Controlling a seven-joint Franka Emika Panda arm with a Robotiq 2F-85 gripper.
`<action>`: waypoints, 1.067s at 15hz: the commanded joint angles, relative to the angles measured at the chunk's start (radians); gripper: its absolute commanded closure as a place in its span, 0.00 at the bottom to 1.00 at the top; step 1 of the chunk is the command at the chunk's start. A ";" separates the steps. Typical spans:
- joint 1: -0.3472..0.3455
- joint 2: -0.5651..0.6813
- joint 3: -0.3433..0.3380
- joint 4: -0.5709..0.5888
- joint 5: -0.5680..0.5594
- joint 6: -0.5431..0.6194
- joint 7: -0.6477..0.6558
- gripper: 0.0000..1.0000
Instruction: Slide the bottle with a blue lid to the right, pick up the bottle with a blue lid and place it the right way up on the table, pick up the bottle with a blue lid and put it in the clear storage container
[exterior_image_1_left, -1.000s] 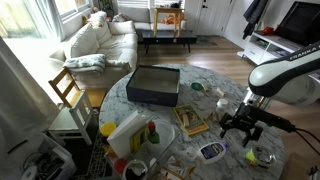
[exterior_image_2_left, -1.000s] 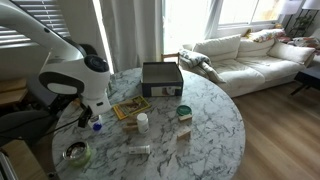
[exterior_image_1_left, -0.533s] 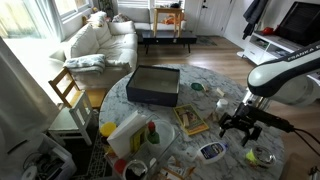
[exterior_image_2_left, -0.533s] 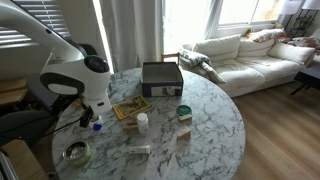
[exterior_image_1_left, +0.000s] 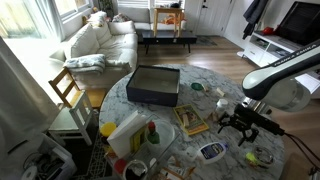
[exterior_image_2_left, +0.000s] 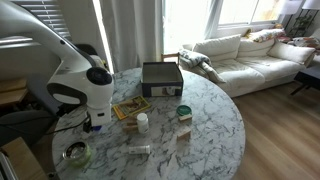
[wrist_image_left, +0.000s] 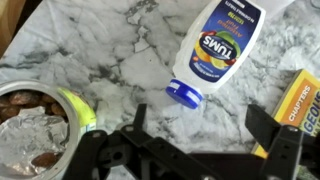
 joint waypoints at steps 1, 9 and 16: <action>-0.007 0.073 0.006 0.031 0.147 -0.015 0.000 0.00; -0.006 0.170 0.009 0.063 0.346 -0.048 -0.019 0.00; -0.001 0.228 0.006 0.094 0.445 -0.126 -0.023 0.03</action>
